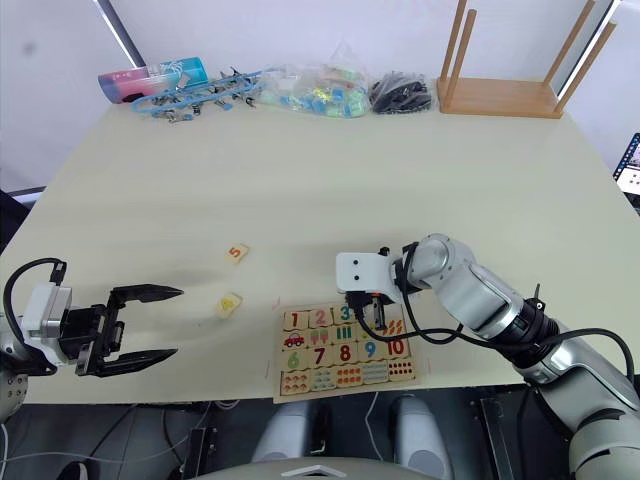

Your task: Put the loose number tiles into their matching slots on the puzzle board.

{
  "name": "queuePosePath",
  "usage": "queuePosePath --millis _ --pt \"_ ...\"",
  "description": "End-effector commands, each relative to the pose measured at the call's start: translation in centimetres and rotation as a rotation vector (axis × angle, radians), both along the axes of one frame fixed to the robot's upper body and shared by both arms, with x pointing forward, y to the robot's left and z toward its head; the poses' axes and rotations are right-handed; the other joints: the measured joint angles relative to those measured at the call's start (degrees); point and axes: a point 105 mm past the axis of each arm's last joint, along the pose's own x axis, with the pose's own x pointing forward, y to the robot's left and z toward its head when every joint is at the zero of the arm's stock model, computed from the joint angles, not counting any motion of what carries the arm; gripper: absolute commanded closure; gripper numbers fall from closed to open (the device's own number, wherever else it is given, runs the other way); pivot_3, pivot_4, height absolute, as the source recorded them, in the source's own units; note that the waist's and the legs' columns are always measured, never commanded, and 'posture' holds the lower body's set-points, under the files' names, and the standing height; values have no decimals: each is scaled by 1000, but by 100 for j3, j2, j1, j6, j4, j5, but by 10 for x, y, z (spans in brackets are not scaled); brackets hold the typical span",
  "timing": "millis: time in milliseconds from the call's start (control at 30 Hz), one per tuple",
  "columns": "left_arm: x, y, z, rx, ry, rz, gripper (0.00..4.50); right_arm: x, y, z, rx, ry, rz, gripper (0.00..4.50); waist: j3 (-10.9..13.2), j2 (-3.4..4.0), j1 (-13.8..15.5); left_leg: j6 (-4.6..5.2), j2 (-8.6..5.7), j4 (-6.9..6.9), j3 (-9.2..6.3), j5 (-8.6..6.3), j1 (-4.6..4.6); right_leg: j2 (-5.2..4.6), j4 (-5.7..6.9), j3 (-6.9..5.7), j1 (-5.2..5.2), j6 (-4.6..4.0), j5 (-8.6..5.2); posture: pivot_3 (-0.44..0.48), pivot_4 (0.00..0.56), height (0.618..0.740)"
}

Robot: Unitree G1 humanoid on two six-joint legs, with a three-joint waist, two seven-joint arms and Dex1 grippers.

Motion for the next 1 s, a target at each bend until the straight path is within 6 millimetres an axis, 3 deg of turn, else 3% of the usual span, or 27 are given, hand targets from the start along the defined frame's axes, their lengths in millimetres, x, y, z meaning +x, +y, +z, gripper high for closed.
queuePosePath --millis 33,667,1000 --pt "-3 -2 3 13 -8 -41 0 -3 1 1 -5 -17 27 4440 0 0 3 0 0 0 0 0 0 0 0 0 0 0 0 0 150 737" --pt "-3 -2 3 13 -1 -41 0 -7 3 2 10 -13 39 4440 0 -1 1 0 0 0 0 0 0 0 0 0 0 0 0 0 150 737" --pt "-2 -2 2 11 5 -39 0 -6 1 14 99 -20 12 4440 -1 -1 8 -3 0 0 0 2 0 0 0 0 1 0 0 0 150 737"
